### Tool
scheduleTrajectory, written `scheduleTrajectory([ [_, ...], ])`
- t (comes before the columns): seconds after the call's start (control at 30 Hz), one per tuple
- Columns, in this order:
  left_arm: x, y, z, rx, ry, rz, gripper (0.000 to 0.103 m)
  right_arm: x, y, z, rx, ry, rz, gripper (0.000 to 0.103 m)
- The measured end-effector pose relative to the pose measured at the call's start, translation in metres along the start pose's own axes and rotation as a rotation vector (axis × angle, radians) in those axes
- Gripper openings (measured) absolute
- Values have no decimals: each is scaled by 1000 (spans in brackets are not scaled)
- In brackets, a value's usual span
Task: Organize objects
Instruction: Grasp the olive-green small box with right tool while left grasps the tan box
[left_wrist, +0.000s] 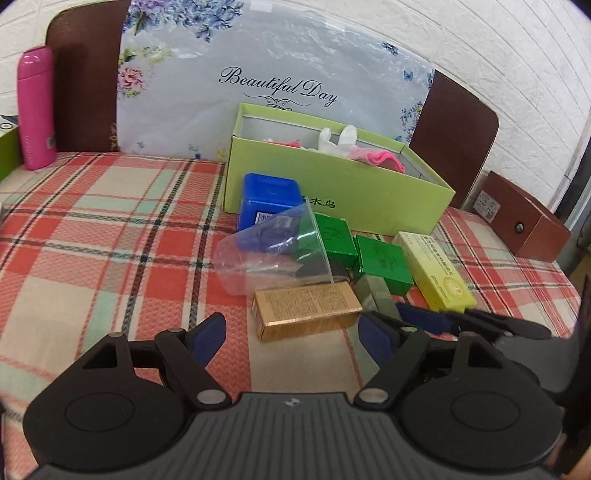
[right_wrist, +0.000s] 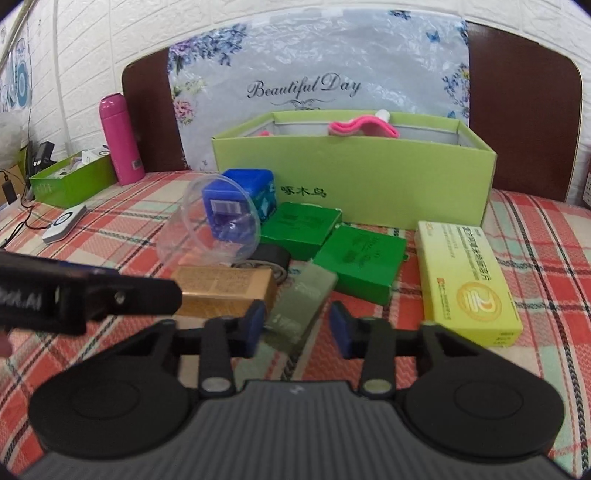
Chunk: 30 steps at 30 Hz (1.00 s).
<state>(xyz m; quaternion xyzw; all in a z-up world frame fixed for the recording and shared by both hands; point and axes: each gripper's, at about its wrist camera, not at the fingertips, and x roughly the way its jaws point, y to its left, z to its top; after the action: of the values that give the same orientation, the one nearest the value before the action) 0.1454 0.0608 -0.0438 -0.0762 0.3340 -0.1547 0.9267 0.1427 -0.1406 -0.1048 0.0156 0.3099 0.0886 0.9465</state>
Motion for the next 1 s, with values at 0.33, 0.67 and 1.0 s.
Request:
scheduleTrajectory([
  [0.33, 37, -19, 13, 126, 1, -53, 82, -52, -33, -30, 15, 2, -44, 22],
  [0.67, 18, -45, -16, 242, 62, -217, 82, -81, -47, -49, 30, 9, -65, 22],
  [1.0, 51, -66, 0, 297, 28, -90, 82, -97, -58, -61, 56, 10, -98, 22],
])
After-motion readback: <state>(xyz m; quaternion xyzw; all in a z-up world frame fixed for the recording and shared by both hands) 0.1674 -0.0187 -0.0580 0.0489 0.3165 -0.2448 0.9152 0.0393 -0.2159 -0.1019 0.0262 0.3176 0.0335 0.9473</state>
